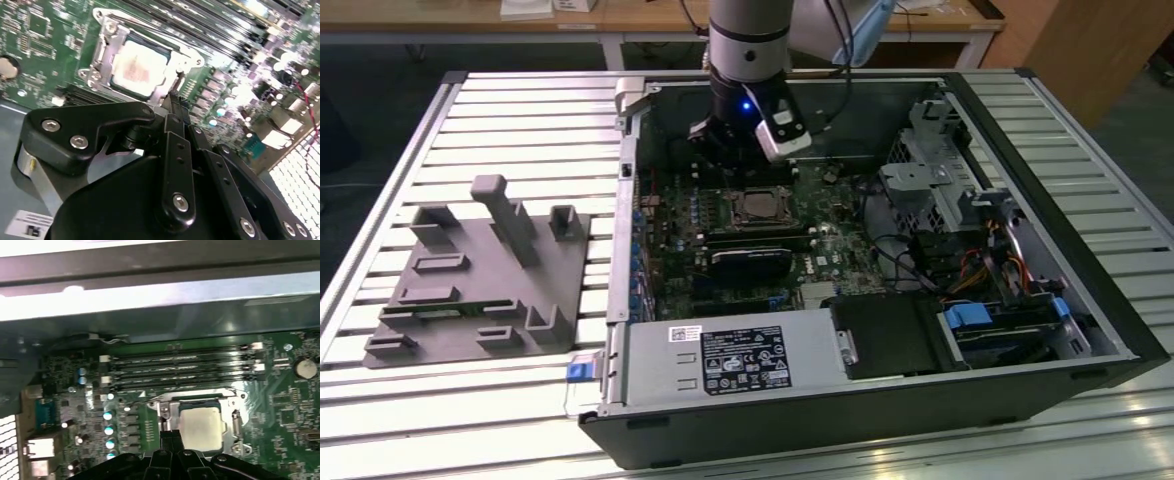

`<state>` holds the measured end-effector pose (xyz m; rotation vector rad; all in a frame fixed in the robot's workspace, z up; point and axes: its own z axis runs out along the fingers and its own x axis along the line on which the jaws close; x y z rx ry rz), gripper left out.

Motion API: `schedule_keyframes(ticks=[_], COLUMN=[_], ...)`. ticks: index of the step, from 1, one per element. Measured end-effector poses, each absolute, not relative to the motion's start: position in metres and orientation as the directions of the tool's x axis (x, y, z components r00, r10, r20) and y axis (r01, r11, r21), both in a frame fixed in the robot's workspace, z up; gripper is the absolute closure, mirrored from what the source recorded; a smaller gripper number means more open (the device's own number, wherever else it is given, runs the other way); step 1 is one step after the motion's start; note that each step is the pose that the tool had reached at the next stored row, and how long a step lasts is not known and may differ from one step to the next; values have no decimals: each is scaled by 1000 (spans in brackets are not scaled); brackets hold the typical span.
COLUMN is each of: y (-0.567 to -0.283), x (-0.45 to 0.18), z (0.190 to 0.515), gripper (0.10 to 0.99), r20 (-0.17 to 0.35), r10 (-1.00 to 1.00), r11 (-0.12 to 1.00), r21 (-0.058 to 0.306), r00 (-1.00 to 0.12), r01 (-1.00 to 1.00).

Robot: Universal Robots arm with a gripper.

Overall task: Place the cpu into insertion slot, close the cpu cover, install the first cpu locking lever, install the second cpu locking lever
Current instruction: 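Install the first cpu locking lever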

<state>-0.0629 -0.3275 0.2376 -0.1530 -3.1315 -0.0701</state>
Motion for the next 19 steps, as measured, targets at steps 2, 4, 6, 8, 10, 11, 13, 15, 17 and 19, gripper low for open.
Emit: schedule_keyframes(ticks=[2,4,6,8,10,11,13,15,17,19], y=[-327,-327,-327,-327,-327,-327,-327,-327,-327,-327], x=[-67,-72,-77,-82,-87,-90,-95,-101,-103,-104], z=[238,238,238,238,238,238,238,238,238,238], gripper=[980,980,980,980,980,980,980,980,980,980], r20=[8,8,8,8,8,8,8,8,8,7], r10=[97,97,97,97,97,97,97,97,97,97], r11=[994,994,994,994,994,994,994,994,994,994], r21=[44,44,44,44,44,44,44,44,45,54], r00=[-995,-995,-995,-995,-995,-995,-995,-995,-995,-995], r01=[97,98,98,98,98,98,98,98,98,97])
